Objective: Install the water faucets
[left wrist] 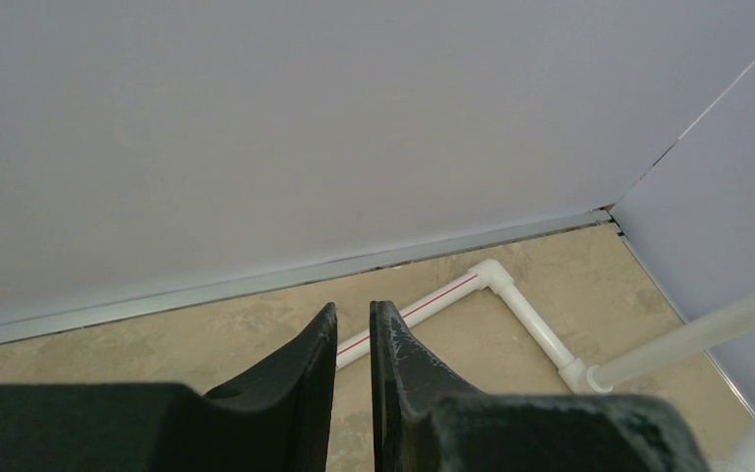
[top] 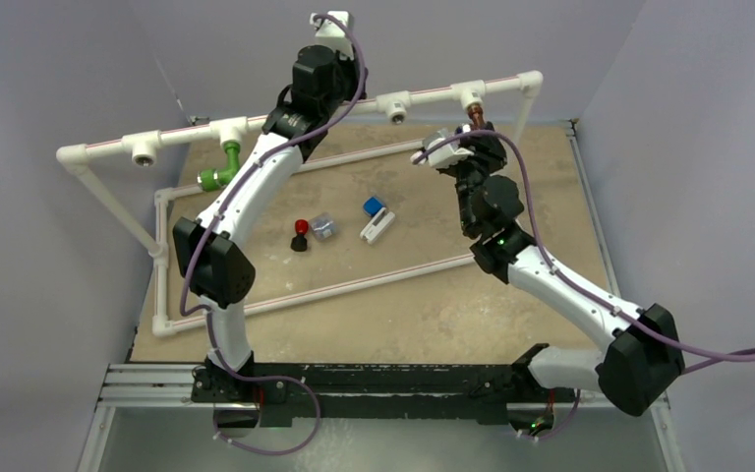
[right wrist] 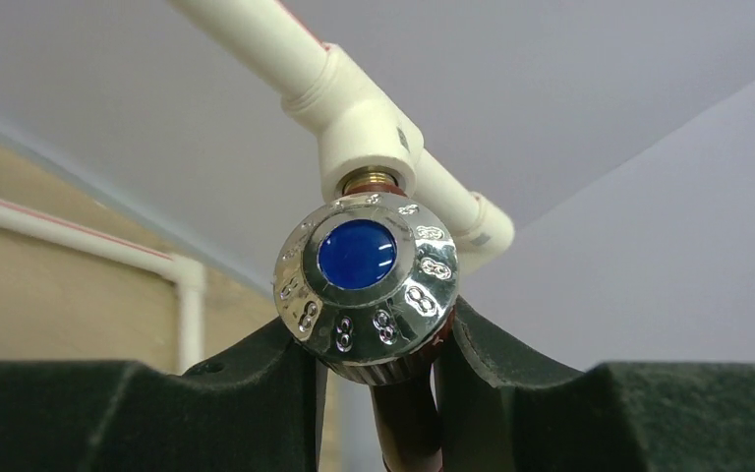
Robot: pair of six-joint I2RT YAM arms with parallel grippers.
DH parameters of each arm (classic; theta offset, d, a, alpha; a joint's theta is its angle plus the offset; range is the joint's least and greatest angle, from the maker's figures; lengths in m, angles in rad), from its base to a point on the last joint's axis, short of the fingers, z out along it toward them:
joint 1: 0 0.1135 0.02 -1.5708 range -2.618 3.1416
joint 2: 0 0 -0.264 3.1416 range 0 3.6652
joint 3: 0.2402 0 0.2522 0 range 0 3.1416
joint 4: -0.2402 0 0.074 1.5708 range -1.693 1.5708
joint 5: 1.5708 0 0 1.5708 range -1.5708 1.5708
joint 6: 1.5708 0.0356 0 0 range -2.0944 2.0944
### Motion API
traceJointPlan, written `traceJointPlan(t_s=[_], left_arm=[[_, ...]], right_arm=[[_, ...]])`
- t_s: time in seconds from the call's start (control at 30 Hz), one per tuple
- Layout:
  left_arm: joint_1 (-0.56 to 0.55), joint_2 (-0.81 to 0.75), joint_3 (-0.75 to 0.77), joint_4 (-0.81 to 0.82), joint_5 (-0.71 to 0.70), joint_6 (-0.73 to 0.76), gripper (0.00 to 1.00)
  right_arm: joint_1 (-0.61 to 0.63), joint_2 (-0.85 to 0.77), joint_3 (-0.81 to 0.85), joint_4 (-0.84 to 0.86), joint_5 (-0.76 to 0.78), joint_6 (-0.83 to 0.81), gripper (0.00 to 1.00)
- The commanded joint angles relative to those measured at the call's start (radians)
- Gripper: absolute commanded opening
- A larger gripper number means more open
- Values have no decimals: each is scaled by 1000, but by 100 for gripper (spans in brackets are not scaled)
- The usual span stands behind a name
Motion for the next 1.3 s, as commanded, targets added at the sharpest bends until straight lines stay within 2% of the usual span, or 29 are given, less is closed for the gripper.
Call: traceJointPlan(t_s=[0.0,0.2,0.47,0.87,1.13,1.27], left_arm=[[77,51,-72,-277,189,-2,16],[77,51,-72,-278,185,0,16],[77,55,-76,-280,186,-2,16],[78,51,-74,-279,193,0,16],[77,51,-75,-279,196,2,16],[77,51,-75,-279,195,3,16]], right_arm=[[4,-18,9,42,-48,462,0],[4,-27,-36,81,-160,838,0],[2,-32,-60,130,-199,1237,0],[-54,-108,-84,102,-177,1647,0],[-192,-155,-148,119,-351,1923,0],[-216,-166,-173,140,-407,2028,0]])
